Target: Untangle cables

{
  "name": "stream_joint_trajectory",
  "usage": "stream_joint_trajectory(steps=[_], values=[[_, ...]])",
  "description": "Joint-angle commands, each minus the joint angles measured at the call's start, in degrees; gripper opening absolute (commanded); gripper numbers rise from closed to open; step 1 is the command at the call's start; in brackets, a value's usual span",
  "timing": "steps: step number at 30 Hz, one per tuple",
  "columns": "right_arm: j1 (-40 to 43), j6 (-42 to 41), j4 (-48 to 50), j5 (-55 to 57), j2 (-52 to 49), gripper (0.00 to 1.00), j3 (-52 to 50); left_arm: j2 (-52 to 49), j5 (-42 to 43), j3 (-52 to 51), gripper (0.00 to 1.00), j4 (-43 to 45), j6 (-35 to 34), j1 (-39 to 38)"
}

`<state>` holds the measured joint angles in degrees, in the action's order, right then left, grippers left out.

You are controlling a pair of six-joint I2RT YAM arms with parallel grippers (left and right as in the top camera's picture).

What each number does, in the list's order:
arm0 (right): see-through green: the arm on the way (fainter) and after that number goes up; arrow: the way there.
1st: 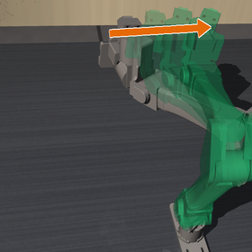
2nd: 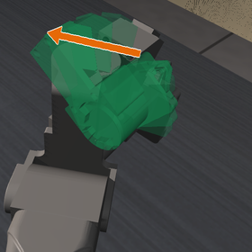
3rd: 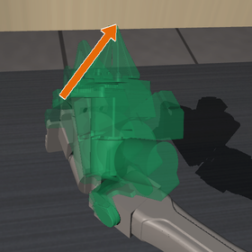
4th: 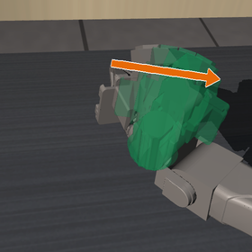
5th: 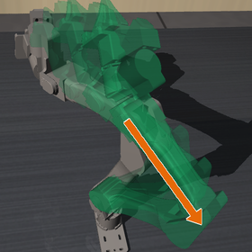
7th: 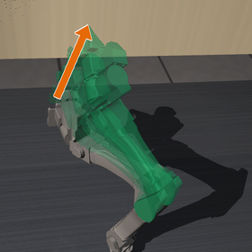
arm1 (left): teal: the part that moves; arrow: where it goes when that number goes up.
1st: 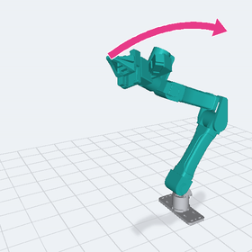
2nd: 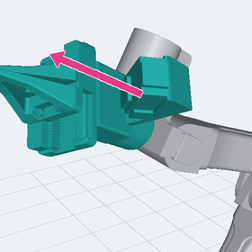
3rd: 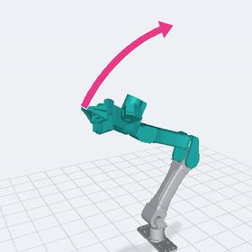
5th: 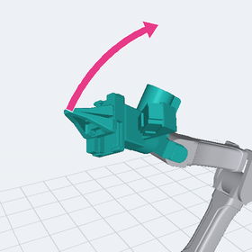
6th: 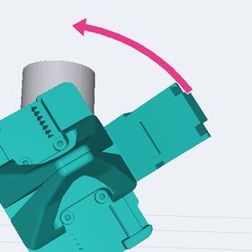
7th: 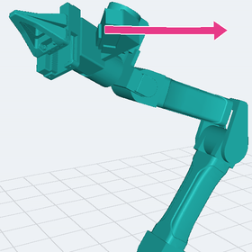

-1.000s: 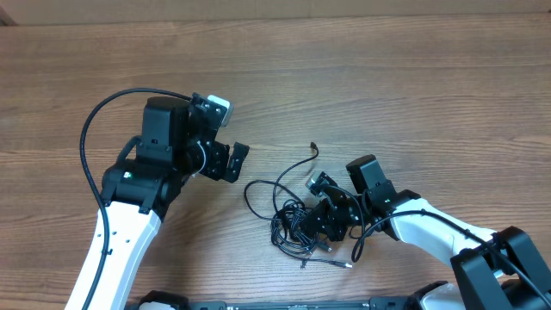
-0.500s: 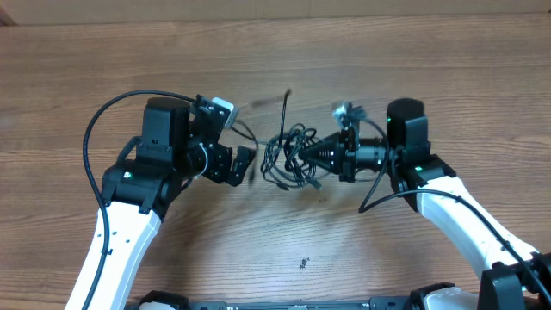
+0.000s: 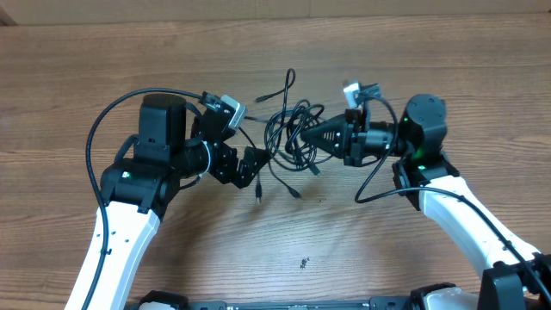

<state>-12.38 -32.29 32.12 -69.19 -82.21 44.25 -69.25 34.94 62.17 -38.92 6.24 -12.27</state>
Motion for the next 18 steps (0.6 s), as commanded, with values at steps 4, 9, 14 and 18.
stream_joint_trajectory(steps=[4, 9, 14, 18], values=[[4.9, -18.8, 10.8, 0.3, 1.2, 0.04, 1.0, -0.4, 5.7, -0.1, 0.96, 1.0, 2.8, 0.2], [5.0, -25.7, 16.8, 0.2, 1.2, 0.04, 1.0, -0.4, 12.5, -0.1, 0.91, 5.2, 3.0, 0.2], [5.0, -29.1, 16.9, -1.4, 1.2, 0.04, 1.0, -0.4, 13.4, -0.1, 0.92, 9.3, 3.0, 0.2], [5.0, -32.2, 17.2, -1.5, 1.2, 0.04, 1.0, -0.4, 13.1, -0.1, 0.91, 11.4, 3.2, 0.2]])
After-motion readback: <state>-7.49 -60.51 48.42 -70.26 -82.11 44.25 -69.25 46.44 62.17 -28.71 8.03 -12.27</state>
